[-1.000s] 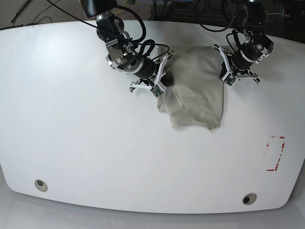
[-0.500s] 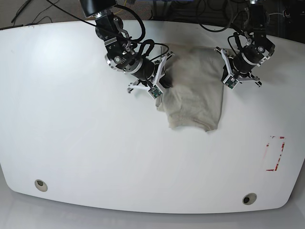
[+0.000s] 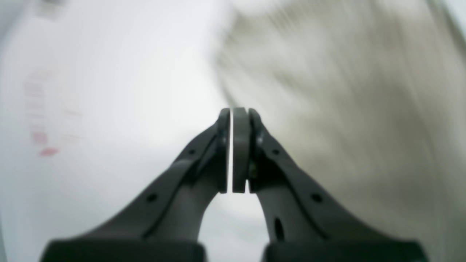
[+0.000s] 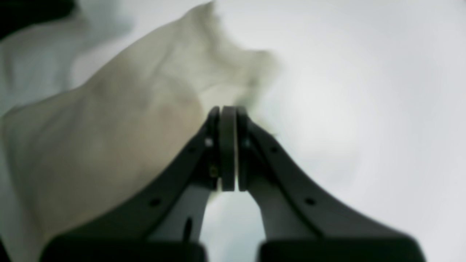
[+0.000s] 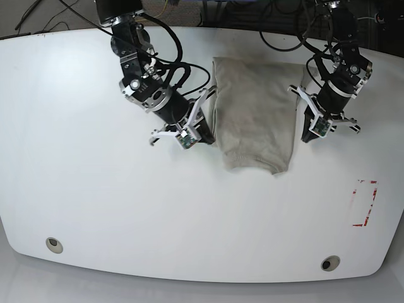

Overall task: Layout the t-shirt on the table in an organized manner, then fold the t-shirt properly
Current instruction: 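Rotate and flatten the folded bundle with both grippers, then release, then grasp the folded bundle with the left gripper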

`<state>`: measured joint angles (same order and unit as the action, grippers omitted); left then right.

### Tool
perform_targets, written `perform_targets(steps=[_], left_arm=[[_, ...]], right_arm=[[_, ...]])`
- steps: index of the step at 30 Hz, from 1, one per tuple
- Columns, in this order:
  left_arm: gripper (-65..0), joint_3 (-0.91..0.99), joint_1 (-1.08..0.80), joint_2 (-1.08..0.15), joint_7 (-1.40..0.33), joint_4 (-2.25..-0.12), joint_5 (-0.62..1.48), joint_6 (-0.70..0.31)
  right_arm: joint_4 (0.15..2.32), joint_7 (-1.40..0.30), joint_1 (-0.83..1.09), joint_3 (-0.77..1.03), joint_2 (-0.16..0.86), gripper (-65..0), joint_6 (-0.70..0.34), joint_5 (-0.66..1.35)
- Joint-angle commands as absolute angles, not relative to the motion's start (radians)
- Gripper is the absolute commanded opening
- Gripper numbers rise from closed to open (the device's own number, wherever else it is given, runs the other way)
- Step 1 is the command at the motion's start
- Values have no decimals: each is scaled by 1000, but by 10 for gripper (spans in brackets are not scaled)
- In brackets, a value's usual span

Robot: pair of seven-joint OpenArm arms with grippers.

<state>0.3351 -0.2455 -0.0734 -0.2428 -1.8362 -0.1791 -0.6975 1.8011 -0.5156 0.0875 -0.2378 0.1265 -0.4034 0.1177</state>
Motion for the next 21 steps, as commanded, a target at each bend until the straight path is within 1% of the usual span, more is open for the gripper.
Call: perform_targets(steps=[1,5,9,16,21], left_arm=[[-650,358,-208,-47,-162,-1856,-166,-698],[-650,384,-179,-12,-114,-1836,-166,-698],[-650,392,-154,27,-84,-1813,-166,-698],[-650,334,-134,71,-16,-1733,-168,-698],[-650,254,-140,96,1,-1705,-168,-605]], right_arm=[[1825,-450,81,-203,162,-650,-401,124],[1824,-410,97,-140,200,-650,-398,124],[1824,-392,117,-88,217,-650,-398,124],[1825,-389,165,-13,251,-650,-400,124],[1827,-389,183,19,251,-650,-403,124]])
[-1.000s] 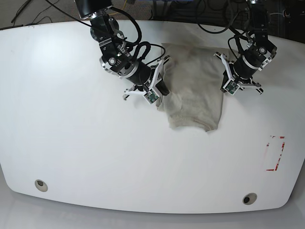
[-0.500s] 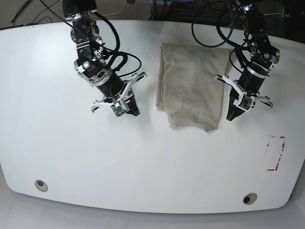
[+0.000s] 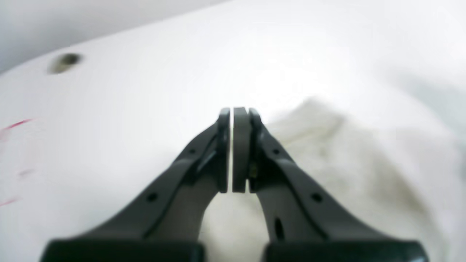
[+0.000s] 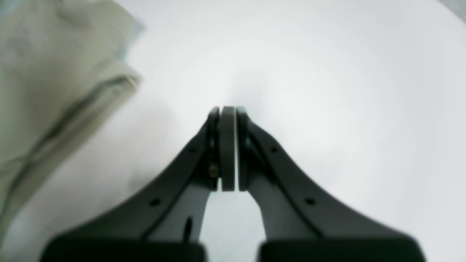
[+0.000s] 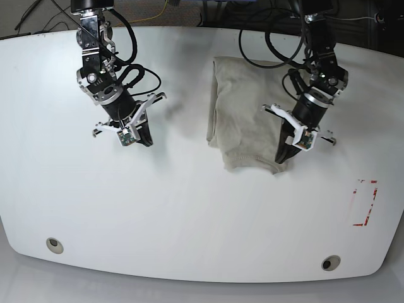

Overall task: Layout the t-shirt on the table in an organized manner, then fold the t-shirt properly
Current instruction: 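Grasp the folded bundle with the left gripper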

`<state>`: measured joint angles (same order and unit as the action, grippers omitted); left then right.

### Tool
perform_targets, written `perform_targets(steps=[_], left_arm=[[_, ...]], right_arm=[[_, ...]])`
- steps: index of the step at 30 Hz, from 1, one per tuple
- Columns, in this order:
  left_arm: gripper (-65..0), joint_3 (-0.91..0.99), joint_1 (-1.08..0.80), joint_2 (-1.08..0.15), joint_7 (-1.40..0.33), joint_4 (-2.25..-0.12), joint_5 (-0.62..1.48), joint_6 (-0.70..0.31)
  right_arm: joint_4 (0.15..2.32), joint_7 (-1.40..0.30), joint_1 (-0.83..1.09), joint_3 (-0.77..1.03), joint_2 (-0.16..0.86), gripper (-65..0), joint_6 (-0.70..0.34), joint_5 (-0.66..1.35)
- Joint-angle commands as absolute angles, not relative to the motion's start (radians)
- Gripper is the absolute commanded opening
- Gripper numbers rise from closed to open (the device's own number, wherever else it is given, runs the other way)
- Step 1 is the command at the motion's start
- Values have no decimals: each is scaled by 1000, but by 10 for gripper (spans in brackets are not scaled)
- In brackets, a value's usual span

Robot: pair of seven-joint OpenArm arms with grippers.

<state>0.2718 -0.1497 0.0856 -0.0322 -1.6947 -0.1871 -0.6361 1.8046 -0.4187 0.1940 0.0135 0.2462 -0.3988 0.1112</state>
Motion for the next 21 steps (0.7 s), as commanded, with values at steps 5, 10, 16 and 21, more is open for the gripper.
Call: perform_targets(steps=[5,10,16,21], left_arm=[[-650,197,-151,128,1,-1705,-168,-550],[-650,147,-163,139,1,-1696,-170,-483],[-650,68,-173,133,1,-1606,-170,-372],[-650,7,-173,116,2,-1541,-225,-312]], right_arm=[[1827,-389,216,42,251,-650,-404,124],[1827,-389,222,44,249,-650,-404,124],[1831,-389,226,44,249,-650,-404,125],[1844,-390,239,44,249,-650,-404,125]])
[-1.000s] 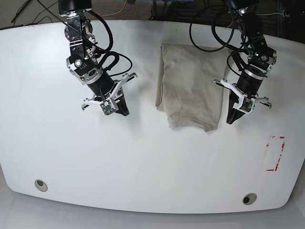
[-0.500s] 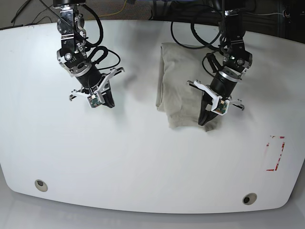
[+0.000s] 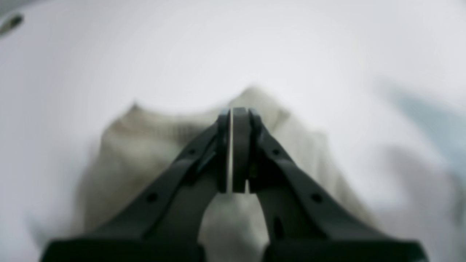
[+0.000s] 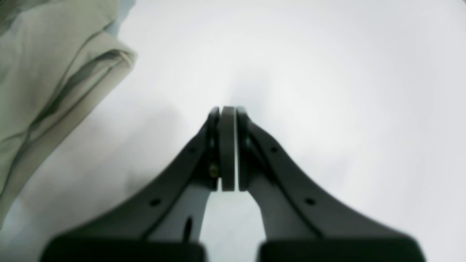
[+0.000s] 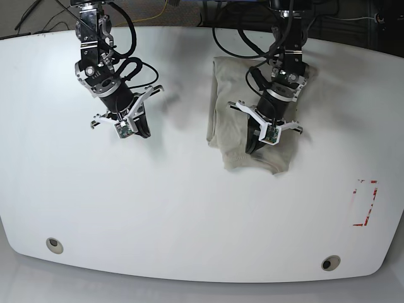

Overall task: Layout the t-shirt on the table in an organized manner, then fold the t-shirt properly
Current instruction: 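Grasp the folded bundle with the left gripper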

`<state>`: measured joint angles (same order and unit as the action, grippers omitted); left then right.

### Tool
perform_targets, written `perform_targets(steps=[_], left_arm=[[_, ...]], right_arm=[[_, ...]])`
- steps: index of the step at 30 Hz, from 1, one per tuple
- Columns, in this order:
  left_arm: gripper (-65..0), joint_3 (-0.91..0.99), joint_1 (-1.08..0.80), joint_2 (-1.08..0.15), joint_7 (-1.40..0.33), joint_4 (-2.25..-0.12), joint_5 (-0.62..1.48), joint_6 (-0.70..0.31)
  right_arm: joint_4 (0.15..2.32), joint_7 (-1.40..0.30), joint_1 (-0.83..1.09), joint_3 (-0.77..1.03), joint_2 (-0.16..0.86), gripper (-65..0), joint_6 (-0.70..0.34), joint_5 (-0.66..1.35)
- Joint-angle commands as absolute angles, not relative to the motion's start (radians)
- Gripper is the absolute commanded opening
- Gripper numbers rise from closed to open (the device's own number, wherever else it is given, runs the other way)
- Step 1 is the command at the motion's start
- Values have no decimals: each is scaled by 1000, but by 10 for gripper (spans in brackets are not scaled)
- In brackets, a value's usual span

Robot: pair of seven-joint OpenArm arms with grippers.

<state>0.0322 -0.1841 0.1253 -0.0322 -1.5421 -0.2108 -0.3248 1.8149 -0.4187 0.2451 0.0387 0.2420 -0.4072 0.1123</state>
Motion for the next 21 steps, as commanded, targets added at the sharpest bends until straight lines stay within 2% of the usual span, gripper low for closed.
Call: perform_targets(steps=[1,12,21], left_arm=[[-650,-8,-174,111,2,-1535,-246,-302],[-650,-64,-196,117,2,-1488,-407,-277],[-650,1,-214,73,1,-1446,-415,-280]], right_arm=[[1844,-390,239,44,248,-650,-404,125],[1844,-390,245,44,245,-650,-404,125],[1847,-390,245,45,248,-650,-404,131]])
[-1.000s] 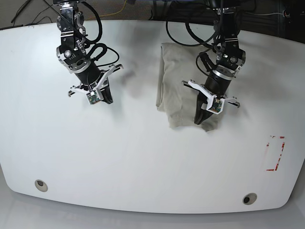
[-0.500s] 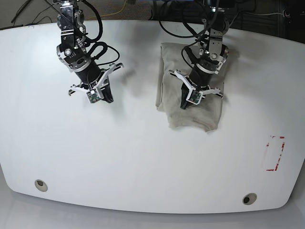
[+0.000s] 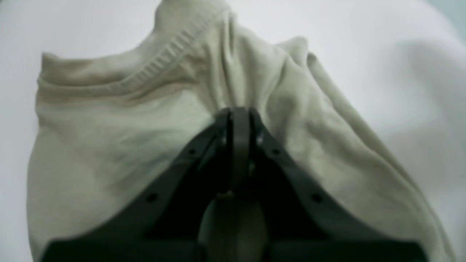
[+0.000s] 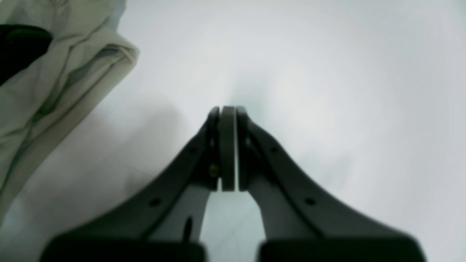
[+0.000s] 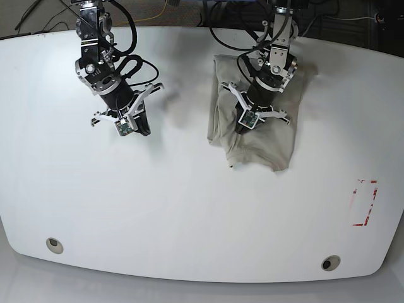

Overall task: Layout the t-shirt on the table in an organized manner, then fold the t-shirt properly
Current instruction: 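Grasp the folded bundle with the left gripper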

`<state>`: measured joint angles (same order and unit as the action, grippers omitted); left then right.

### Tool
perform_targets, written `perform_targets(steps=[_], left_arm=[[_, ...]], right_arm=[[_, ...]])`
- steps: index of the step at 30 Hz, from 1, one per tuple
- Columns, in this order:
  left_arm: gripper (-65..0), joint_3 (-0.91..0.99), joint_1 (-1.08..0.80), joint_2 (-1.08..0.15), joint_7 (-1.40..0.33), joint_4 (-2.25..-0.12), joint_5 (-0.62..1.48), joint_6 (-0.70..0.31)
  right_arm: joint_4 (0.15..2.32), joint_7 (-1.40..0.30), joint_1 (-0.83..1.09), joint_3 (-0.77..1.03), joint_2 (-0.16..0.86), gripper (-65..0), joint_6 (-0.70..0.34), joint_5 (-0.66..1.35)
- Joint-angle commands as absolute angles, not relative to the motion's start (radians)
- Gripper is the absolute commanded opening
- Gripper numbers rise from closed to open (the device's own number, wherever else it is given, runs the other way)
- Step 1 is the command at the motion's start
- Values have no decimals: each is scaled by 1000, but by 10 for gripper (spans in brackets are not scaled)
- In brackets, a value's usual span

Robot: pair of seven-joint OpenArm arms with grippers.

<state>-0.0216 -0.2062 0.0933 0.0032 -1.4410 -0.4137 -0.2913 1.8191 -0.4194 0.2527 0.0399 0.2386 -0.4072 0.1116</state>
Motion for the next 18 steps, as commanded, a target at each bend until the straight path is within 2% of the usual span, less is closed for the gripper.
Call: perform_targets(steps=[1,10,18], left_arm=[[-650,12,-214,70,1,-1443,-415,-282],[-650,120,-217,-13,1,-1437,-400,-291],[-650,243,-213,-93,1,-1426,-306,-415]], right_arm=[[1850,-392,245,45,249,-650,-404,131],[1851,-392,260,45,249,-650,-404,133],[1871,-394,275,42,246,-650,-404,133]])
